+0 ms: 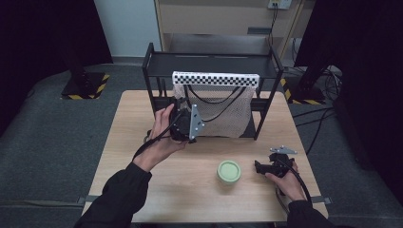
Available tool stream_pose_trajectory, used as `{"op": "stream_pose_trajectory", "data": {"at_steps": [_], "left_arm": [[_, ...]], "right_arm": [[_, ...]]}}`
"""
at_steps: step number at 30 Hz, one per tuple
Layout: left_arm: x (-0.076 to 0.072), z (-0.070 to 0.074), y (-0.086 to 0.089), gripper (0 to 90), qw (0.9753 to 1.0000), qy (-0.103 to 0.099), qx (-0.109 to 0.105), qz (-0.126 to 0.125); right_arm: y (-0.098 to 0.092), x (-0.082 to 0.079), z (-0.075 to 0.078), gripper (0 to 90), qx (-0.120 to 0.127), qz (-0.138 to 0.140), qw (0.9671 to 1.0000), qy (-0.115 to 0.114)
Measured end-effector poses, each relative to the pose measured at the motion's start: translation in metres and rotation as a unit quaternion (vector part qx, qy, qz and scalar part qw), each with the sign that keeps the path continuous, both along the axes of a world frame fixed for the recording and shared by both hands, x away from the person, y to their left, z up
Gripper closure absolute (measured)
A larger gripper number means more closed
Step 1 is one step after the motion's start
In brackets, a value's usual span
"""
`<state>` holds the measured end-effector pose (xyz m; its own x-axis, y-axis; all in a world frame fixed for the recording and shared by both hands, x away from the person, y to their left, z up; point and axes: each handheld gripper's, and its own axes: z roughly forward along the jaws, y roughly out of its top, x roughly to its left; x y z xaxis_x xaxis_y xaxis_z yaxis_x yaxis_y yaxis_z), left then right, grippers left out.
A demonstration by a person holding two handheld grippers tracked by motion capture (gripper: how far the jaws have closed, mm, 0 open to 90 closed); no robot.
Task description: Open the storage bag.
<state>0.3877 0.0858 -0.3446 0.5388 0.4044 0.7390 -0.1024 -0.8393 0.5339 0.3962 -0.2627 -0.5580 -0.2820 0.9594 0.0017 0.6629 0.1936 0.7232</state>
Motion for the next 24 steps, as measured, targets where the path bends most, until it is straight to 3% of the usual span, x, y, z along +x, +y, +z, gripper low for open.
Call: {"op": "stream_pose_trajectory", "data": {"at_steps": [24], "left_arm": [[0.013,0.002,-0.022,8.8,0.9984,-0.008,0.042,-0.038]], "right_arm": [[0.000,0.000,0.000,0.6,0.001,0.000,1.0000,0.001]]}}
